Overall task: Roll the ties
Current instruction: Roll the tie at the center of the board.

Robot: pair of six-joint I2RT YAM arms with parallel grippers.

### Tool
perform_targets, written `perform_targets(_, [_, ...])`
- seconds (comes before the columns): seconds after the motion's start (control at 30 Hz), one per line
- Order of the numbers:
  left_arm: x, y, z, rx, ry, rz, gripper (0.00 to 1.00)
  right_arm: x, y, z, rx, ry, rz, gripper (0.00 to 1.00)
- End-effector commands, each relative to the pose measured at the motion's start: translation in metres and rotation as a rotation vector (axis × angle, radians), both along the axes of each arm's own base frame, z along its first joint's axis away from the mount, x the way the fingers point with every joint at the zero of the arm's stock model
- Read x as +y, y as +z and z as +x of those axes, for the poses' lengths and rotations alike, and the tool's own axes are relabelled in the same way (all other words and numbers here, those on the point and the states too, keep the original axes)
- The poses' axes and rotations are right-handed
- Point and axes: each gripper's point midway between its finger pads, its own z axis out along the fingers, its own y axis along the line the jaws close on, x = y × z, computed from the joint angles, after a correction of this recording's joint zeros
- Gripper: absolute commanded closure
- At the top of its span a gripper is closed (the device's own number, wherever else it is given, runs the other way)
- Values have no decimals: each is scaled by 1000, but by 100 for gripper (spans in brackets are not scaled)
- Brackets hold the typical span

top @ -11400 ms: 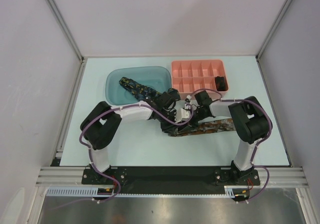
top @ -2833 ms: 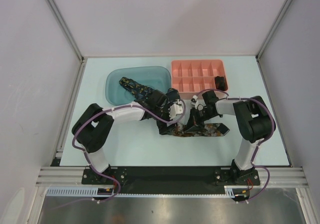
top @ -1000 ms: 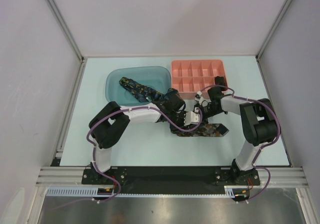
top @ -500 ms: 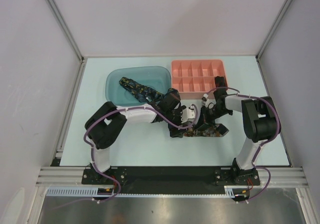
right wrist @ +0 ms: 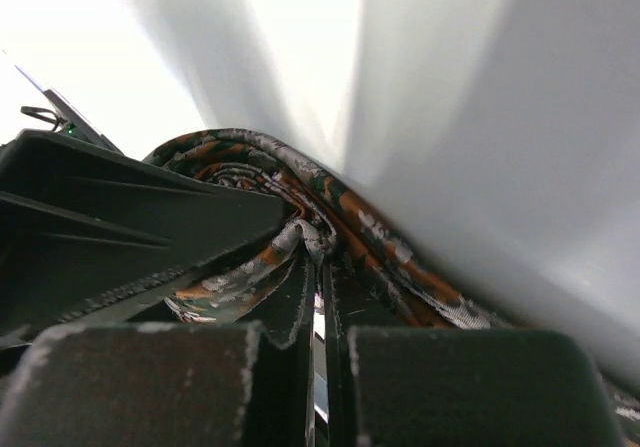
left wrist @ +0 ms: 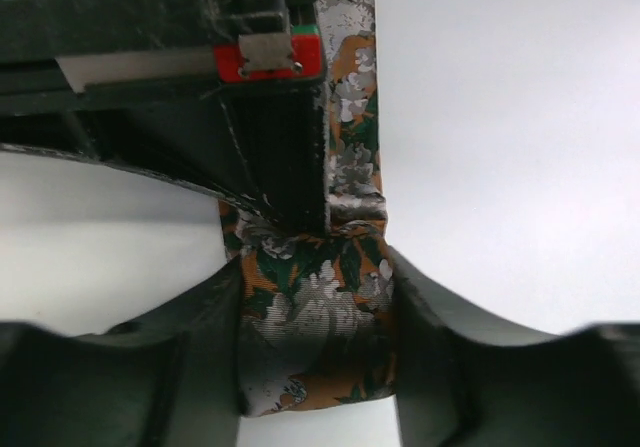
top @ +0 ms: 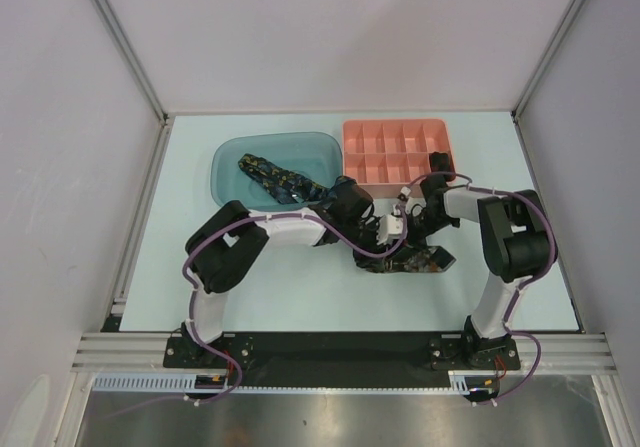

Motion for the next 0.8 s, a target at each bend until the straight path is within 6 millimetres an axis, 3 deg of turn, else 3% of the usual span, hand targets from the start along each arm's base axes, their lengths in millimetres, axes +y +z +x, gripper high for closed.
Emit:
perform_targets(0.0, [-7, 21, -1, -29, -22, -43, 53, 14, -36, 8, -74, 53, -98, 100])
perform_targets(0.07, [2, 17, -1, -55, -21, -18, 55, 30, -31, 11, -90, 69, -55, 100])
perform_targets(0.17, [16, 4, 0, -75, -9, 58, 57, 38, -17, 15, -97, 78, -16, 97])
perform_targets(0.27, [30, -13, -3, -75, -2, 125, 57, 31, 12, 19, -125, 54, 39, 81])
perform_targets(0.3, [36, -19, -3, -75, 5, 153, 58, 23, 21, 23, -139, 30, 51, 68])
perform_targets(0.4, [44, -32, -4, -85, 7, 207, 58, 15, 45, 15, -142, 25, 90, 56])
perform_targets(0.57, [49, -44, -4, -98, 0, 255, 58, 19, 63, 3, -117, 13, 168, 55])
perform_targets(0.77, [48, -46, -4, -95, 0, 259, 58, 33, 47, -6, -62, 17, 186, 57])
